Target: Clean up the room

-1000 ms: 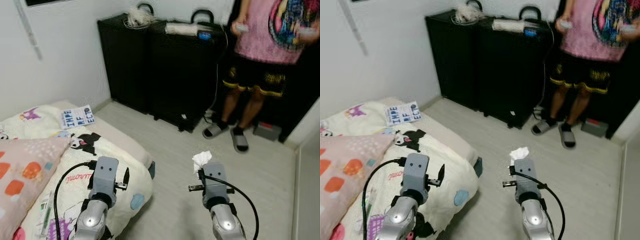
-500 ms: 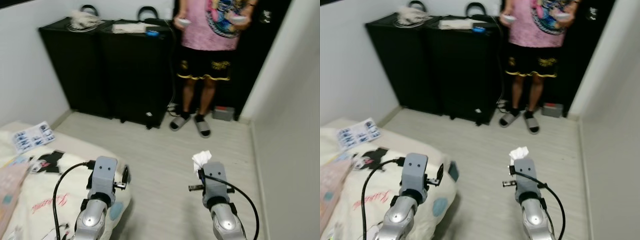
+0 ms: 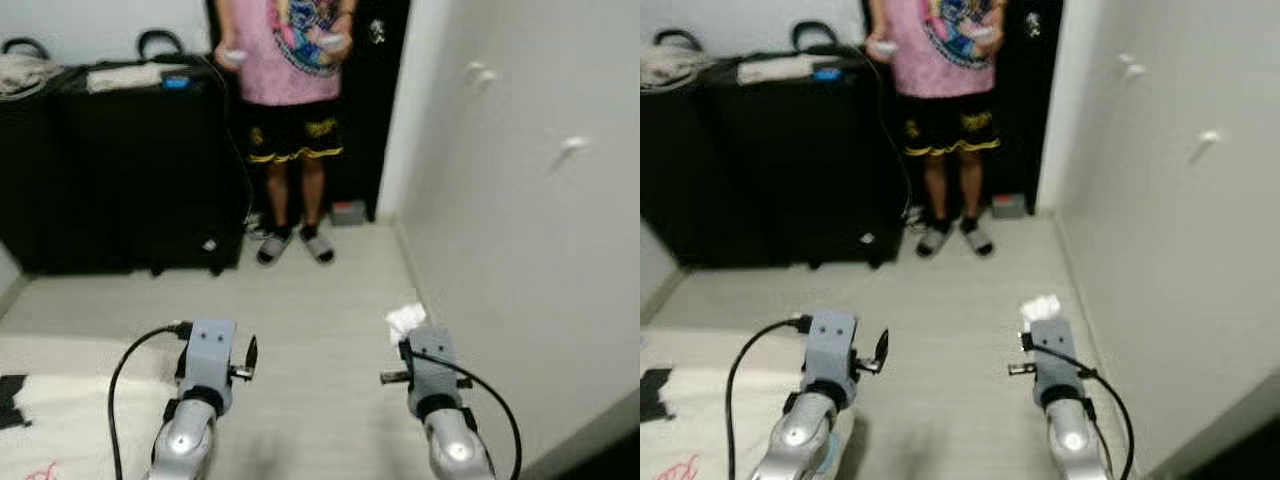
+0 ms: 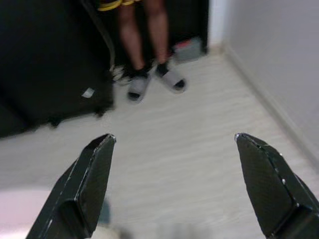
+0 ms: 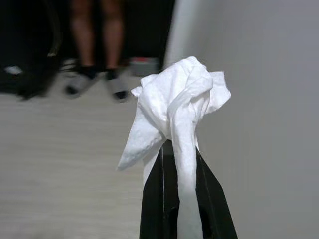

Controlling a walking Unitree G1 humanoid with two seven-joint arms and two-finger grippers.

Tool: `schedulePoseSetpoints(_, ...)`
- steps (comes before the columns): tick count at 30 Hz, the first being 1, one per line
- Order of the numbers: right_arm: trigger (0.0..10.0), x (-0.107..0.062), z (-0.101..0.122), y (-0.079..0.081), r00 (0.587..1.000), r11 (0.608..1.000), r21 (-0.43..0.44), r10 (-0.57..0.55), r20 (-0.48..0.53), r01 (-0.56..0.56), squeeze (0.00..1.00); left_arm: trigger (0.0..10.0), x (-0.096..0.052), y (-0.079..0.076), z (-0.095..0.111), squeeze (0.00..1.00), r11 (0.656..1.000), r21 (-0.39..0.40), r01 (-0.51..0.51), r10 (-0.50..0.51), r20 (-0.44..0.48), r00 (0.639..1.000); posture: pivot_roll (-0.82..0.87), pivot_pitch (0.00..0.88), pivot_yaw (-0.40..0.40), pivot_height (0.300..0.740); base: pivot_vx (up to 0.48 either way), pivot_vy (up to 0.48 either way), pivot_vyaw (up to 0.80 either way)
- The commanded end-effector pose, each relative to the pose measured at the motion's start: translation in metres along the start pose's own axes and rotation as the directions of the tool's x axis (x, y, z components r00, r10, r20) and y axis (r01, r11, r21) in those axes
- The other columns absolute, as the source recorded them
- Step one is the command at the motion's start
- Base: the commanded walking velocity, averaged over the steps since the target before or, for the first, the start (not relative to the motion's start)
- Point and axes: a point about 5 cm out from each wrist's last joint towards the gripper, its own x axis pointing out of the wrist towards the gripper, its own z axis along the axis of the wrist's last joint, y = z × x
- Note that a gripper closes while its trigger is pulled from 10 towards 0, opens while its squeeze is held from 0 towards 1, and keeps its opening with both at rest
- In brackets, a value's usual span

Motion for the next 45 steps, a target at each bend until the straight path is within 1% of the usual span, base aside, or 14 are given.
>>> schedulePoseSetpoints(1,10.0,-0.0044,-0.0077,0.0056,0.999,1.000,0.015,0.007,-0.031,-0.006,0.00,10.0,-0.0033,0.0051,-0.0064,0.00,1.000,0.014,-0.012,0.012,-0.022,1.000,-0.03,0.137,0.029,0.726,0.000,0.000,-0.80)
schedulePoseSetpoints(11,10.0,-0.0038,-0.0075,0.0063,0.999,1.000,0.022,0.005,-0.036,-0.004,0.00,10.0,-0.0019,0.0063,-0.0059,0.00,1.000,0.015,-0.017,0.017,-0.022,1.000,-0.03,0.138,0.030,0.726,0.000,0.000,-0.80)
schedulePoseSetpoints(20,10.0,-0.0029,-0.0076,0.0025,0.999,1.000,0.018,-0.005,-0.037,0.006,0.00,10.0,0.0003,0.0019,-0.0054,0.00,1.000,0.010,-0.012,0.012,-0.021,1.000,-0.04,0.139,0.032,0.726,0.000,0.000,-0.80)
schedulePoseSetpoints(36,10.0,-0.0036,-0.0096,0.0011,0.999,1.000,0.019,-0.015,-0.049,0.016,0.00,10.0,0.0004,0.0017,-0.0057,0.00,1.000,0.010,-0.008,0.008,-0.021,1.000,-0.04,0.141,0.036,0.726,0.000,0.000,-0.80)
schedulePoseSetpoints(45,10.0,-0.0029,-0.0100,-0.0026,0.998,1.000,0.012,-0.027,-0.051,0.027,0.00,10.0,0.0025,-0.0002,-0.0051,0.00,1.000,0.009,-0.003,0.003,-0.019,1.000,-0.05,0.137,0.033,0.726,0.000,0.000,-0.80)
